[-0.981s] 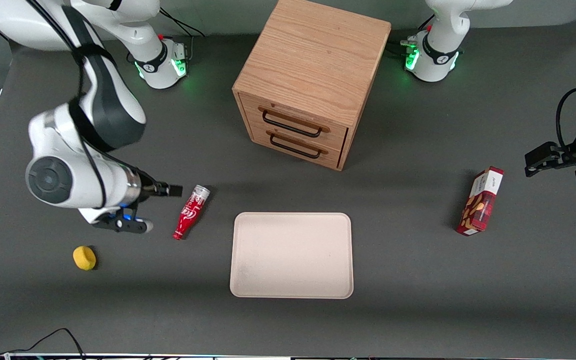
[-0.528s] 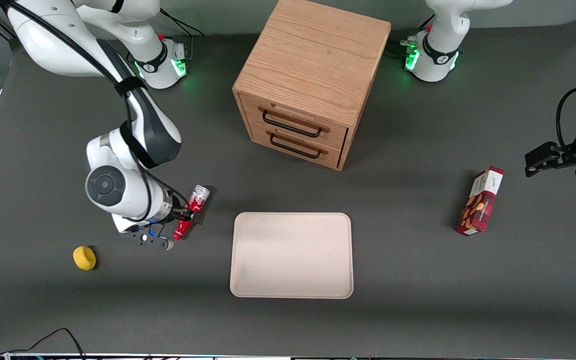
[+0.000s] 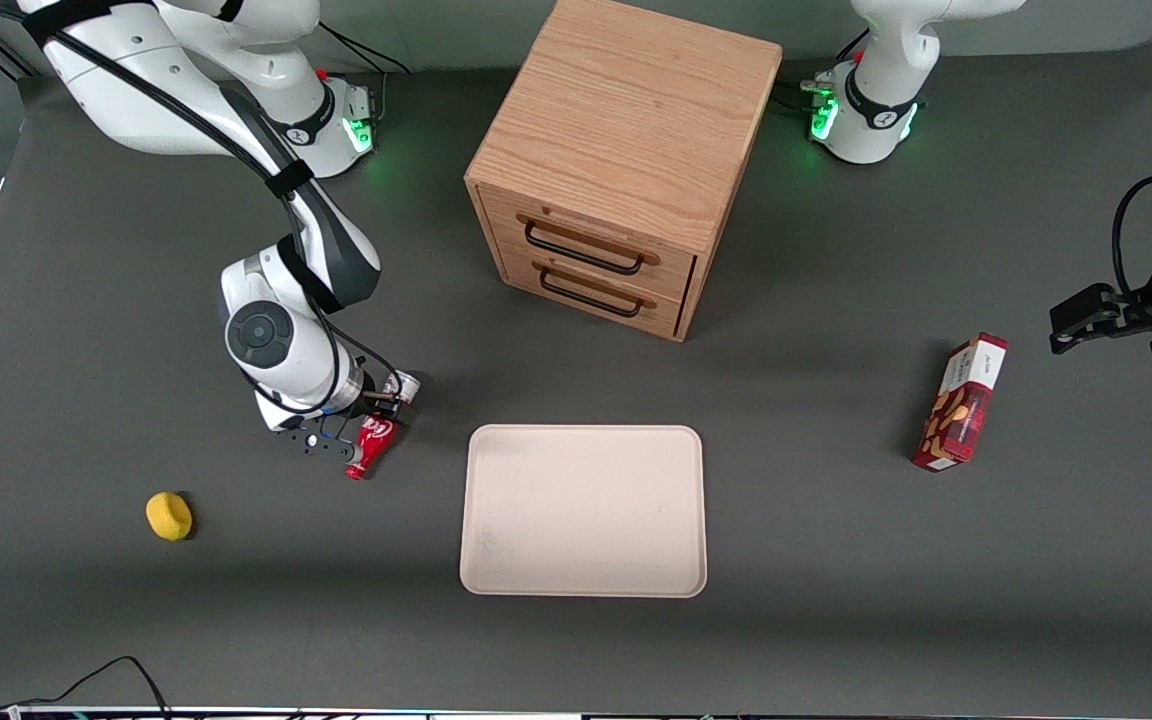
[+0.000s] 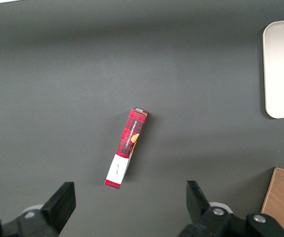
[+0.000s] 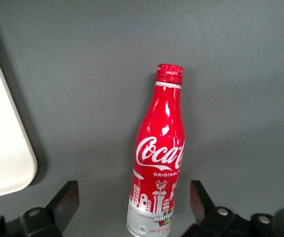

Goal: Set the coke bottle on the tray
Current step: 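Close the right gripper around the bottle's body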

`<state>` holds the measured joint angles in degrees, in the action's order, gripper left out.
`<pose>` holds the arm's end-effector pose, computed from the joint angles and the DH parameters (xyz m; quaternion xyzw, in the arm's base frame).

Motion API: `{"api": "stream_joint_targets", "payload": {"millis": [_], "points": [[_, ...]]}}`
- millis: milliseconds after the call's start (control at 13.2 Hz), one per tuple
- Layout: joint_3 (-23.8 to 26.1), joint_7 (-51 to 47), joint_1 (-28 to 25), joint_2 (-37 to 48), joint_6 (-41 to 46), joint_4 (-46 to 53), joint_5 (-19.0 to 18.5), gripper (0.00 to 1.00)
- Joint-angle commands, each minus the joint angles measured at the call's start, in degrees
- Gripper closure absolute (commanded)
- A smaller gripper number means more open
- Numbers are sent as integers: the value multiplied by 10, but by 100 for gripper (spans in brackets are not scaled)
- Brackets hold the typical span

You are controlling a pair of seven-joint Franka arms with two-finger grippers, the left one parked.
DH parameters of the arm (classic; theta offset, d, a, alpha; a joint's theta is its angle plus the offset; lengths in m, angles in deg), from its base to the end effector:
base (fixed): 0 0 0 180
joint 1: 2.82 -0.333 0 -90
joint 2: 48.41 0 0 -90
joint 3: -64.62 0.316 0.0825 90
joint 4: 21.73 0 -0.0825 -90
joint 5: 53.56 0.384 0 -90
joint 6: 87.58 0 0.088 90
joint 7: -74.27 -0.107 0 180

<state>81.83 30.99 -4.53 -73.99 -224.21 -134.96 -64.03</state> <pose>0.5810 0.1907 0.2488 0.9874 -0.1583 -0.0060 0.0013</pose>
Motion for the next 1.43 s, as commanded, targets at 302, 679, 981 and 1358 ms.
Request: {"api": "stream_joint_targets", "payload": {"millis": [302, 679, 981, 1358], "points": [[-15, -94, 5, -32, -72, -20, -41, 1], [-16, -178, 4, -59, -81, -14, -111, 1], [-16, -180, 4, -66, -85, -13, -114, 16], [-16, -182, 4, -63, -85, -13, -116, 100]]}}
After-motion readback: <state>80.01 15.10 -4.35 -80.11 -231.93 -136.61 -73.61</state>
